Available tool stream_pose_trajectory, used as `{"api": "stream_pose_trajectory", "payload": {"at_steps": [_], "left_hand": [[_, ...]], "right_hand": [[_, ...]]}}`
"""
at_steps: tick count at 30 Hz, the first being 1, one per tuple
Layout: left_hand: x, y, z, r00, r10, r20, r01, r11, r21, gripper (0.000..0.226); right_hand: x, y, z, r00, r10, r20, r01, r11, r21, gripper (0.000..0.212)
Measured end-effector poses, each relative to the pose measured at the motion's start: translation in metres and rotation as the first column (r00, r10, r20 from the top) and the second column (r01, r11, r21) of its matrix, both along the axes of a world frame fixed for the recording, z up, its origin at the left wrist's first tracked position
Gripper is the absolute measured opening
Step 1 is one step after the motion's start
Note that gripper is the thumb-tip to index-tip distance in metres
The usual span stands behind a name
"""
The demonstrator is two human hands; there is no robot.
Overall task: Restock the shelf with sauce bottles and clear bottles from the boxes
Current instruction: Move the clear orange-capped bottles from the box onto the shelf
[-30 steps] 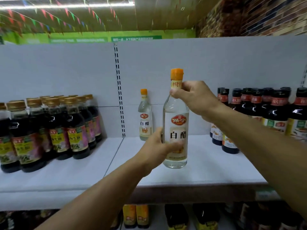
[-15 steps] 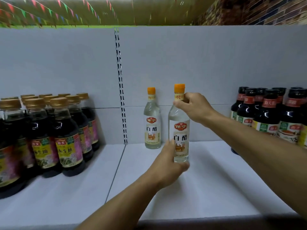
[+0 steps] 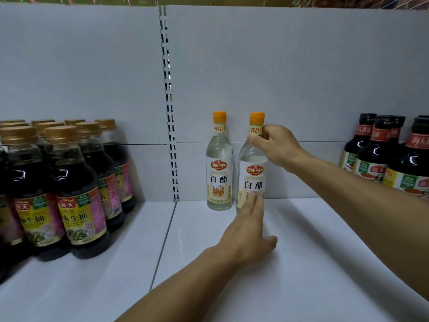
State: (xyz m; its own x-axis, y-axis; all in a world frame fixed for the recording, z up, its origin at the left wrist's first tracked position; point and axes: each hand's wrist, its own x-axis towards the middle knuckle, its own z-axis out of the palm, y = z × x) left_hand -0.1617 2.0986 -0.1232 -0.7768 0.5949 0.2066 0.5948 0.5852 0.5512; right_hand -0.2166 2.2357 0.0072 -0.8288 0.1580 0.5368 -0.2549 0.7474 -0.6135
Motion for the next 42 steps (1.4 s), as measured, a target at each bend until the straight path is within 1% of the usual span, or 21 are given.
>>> {"api": "stream_pose_trajectory", "payload": {"at_steps": [5, 9, 19, 22, 25, 29, 32, 35, 38, 40, 42], "left_hand": [[-0.015, 0.007, -0.005, 1.000, 0.007, 0.027, -0.005, 0.997, -0.073, 0.097], [-0.022, 0.007, -0.009, 1.000, 0.023, 0.006, -0.022, 0.993, -0.115, 0.093], [-0.031, 0.009, -0.011, 0.997, 0.070, 0.033, -0.066, 0.991, -0.120, 0.089], [-0.031, 0.009, -0.009, 0.996, 0.074, 0.049, -0.068, 0.991, -0.114, 0.089], [-0.028, 0.008, -0.006, 0.995, 0.080, 0.053, -0.075, 0.992, -0.098, 0.088], [-0.018, 0.005, 0.000, 0.995, 0.093, 0.043, -0.090, 0.993, -0.077, 0.086], [-0.004, 0.003, 0.007, 0.994, 0.106, 0.026, -0.104, 0.993, -0.059, 0.084], [0.013, 0.002, 0.014, 0.994, 0.113, 0.005, -0.112, 0.992, -0.051, 0.082], [0.032, 0.003, 0.022, 0.992, 0.125, -0.015, -0.126, 0.991, -0.041, 0.079], [0.050, 0.005, 0.028, 0.990, 0.132, -0.039, -0.133, 0.991, -0.023, 0.074], [0.069, 0.007, 0.032, 0.987, 0.150, -0.063, -0.150, 0.989, 0.000, 0.068]], "right_hand": [[-0.018, -0.001, -0.001, 1.000, -0.006, 0.017, 0.006, 1.000, -0.006, 0.029], [-0.026, -0.004, -0.002, 1.000, 0.015, 0.020, -0.014, 1.000, -0.028, 0.028], [-0.032, -0.004, -0.001, 0.998, 0.025, 0.052, -0.024, 0.999, -0.026, 0.025], [-0.030, -0.004, 0.000, 0.999, -0.003, 0.053, 0.002, 1.000, 0.018, 0.024], [-0.026, -0.005, -0.001, 0.997, -0.049, 0.065, 0.043, 0.995, 0.085, 0.031], [-0.012, -0.002, -0.004, 0.988, -0.130, 0.086, 0.121, 0.987, 0.110, 0.057], [0.003, 0.004, -0.010, 0.978, -0.195, 0.074, 0.183, 0.972, 0.144, 0.065], [0.023, 0.009, -0.017, 0.977, -0.200, 0.075, 0.186, 0.968, 0.166, 0.061], [0.048, 0.012, -0.023, 0.982, -0.166, 0.089, 0.150, 0.976, 0.160, 0.053], [0.070, 0.015, -0.026, 0.986, -0.144, 0.089, 0.127, 0.976, 0.178, 0.046], [0.093, 0.018, -0.028, 0.987, -0.129, 0.091, 0.109, 0.974, 0.200, 0.045]]}}
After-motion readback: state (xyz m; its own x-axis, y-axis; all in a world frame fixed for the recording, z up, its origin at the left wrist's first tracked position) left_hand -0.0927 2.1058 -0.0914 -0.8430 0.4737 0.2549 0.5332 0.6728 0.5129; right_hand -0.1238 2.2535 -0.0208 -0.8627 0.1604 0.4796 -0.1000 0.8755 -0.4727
